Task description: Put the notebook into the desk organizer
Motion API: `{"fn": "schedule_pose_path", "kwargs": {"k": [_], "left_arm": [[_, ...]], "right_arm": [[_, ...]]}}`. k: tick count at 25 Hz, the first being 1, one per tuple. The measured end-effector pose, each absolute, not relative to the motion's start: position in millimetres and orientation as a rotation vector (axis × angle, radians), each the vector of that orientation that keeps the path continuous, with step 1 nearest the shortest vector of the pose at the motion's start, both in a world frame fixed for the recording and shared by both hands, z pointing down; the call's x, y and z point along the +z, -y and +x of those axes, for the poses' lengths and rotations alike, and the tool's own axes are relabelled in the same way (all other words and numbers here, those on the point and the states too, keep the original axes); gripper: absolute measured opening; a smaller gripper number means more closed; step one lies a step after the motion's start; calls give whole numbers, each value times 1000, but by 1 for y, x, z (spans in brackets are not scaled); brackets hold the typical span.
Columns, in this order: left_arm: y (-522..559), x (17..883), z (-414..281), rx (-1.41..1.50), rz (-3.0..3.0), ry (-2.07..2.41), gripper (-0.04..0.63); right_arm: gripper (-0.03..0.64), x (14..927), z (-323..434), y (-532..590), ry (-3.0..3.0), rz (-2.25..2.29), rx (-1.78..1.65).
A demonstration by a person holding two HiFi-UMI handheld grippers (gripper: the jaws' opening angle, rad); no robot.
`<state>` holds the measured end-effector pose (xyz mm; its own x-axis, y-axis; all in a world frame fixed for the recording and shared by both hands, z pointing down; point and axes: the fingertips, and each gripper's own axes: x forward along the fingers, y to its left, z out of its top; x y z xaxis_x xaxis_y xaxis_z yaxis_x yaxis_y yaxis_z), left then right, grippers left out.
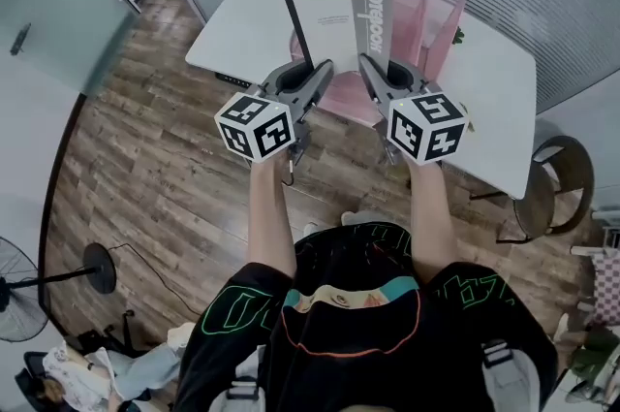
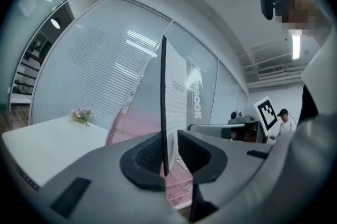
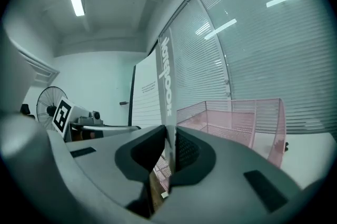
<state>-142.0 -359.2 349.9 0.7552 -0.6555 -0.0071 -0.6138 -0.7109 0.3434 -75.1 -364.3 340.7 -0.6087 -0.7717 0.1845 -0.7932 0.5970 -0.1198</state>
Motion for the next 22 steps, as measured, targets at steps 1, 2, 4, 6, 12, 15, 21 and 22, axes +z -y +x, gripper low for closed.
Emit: {"fn": "schedule_pose_path", "kwargs": {"k": [1, 2, 4, 6, 12, 15, 21, 22], "left_arm": [[360, 351, -141, -163, 2648, 972, 82], [362, 352, -142, -151, 2657, 962, 102], [364, 355, -147, -139, 2656, 953, 137], [366, 358, -154, -123, 2648, 958, 169], [365, 358, -172, -174, 2647, 937, 178], [365, 356, -179, -204, 2653, 922, 176], [363, 354, -185, -267, 2660, 884, 173], [362, 353, -185, -276, 2661, 879, 172]], "right_arm": [[32, 341, -74, 368, 2691, 1357, 298], [32, 342, -73, 371, 2674, 1384, 309], [32, 345, -73, 376, 2631, 1432, 326], [32, 348, -74, 380, 2583, 1467, 336], [34, 355, -72, 390, 2430, 1567, 361], [42, 359, -70, 397, 2340, 1608, 360], [52, 371, -72, 406, 2184, 1582, 339], [58, 372, -72, 407, 2158, 1576, 332]]}}
